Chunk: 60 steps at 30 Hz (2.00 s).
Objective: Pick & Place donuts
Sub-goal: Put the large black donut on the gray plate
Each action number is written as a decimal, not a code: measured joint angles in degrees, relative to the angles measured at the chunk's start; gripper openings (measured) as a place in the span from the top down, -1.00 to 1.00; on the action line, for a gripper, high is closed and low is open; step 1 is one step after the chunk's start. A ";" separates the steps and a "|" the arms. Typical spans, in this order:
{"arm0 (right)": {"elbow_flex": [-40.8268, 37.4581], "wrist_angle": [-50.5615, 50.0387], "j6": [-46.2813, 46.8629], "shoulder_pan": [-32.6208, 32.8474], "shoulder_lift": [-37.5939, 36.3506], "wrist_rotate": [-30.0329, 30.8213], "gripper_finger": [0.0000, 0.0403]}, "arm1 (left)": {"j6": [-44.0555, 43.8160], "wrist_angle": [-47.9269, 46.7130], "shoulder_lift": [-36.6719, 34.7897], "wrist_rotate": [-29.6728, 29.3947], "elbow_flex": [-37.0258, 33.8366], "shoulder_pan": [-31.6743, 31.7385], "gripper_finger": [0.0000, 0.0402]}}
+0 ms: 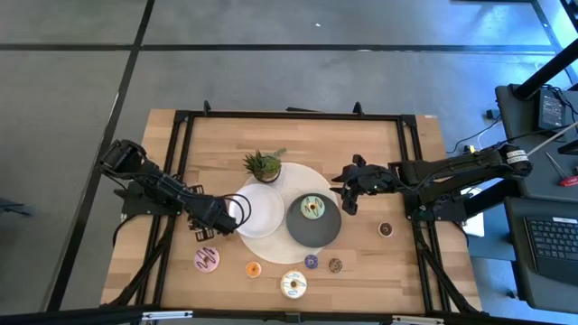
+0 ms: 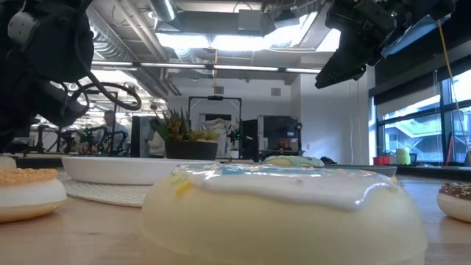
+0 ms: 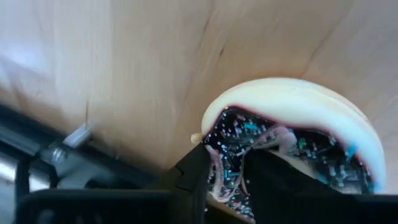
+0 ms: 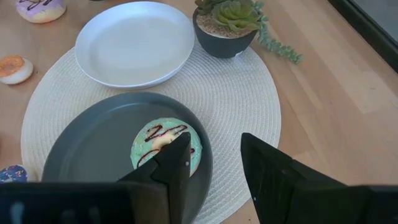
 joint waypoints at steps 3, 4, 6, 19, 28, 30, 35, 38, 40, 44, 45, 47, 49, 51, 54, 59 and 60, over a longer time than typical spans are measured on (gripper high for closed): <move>0.00 -0.04 0.00 -0.01 0.00 0.01 0.28 | -1.14 -3.52 0.02 -0.61 1.28 0.00 0.68; 0.00 -0.04 0.00 0.00 0.00 0.01 0.28 | -1.30 -3.85 0.02 -1.37 2.00 0.00 0.71; 0.00 -0.04 0.00 -0.01 0.00 0.00 0.28 | -1.42 -4.59 0.02 -2.98 3.27 0.00 0.75; -0.02 0.11 0.02 -0.01 0.00 -0.02 0.28 | -12.38 -4.07 -8.39 -27.88 12.97 -0.51 0.81; -0.02 9.72 -5.37 0.01 3.40 -1.27 0.28 | -10.04 21.19 -10.24 -54.73 13.73 -2.40 0.80; -0.04 14.27 -9.22 0.10 5.69 -3.70 0.28 | -2.52 31.54 -8.41 -59.25 13.76 -2.64 0.81; -0.04 26.68 -16.74 3.18 12.54 -4.93 0.29 | 14.69 57.05 -2.55 -69.62 13.80 -2.13 0.83; -0.04 31.51 -18.83 5.81 15.51 0.80 0.31 | 21.94 66.57 0.70 -75.03 13.80 -1.68 0.83; -0.07 34.16 -19.88 7.61 16.95 6.95 0.33 | 24.38 71.02 2.74 -76.94 13.80 -1.37 0.83; -0.05 40.19 -20.50 10.28 19.29 15.85 0.38 | 26.05 76.99 6.62 -75.98 13.78 -0.85 0.82; -0.07 41.27 -19.28 10.57 19.73 16.81 0.39 | 26.03 77.98 7.48 -75.94 13.78 -0.85 0.82; -0.04 42.29 -17.18 10.70 20.39 17.11 0.41 | 26.07 79.35 9.00 -75.83 13.78 -0.87 0.82; -0.04 42.08 -15.81 10.67 20.97 16.32 0.42 | 25.76 80.11 9.89 -75.63 13.76 -0.97 0.81; -0.04 41.60 -14.12 10.65 21.37 15.28 0.42 | 24.58 81.22 10.53 -75.64 13.76 -1.07 0.82; -0.04 41.68 -12.18 10.72 21.77 14.47 0.42 | 23.61 82.22 11.11 -75.59 13.76 -1.30 0.82; -0.04 41.65 -9.66 10.65 21.81 14.45 0.27 | 23.52 82.47 11.19 -75.63 13.76 -1.40 0.81; -0.04 41.65 -9.16 10.65 21.81 14.46 0.21 | 23.45 82.49 11.19 -75.65 13.76 -1.38 0.80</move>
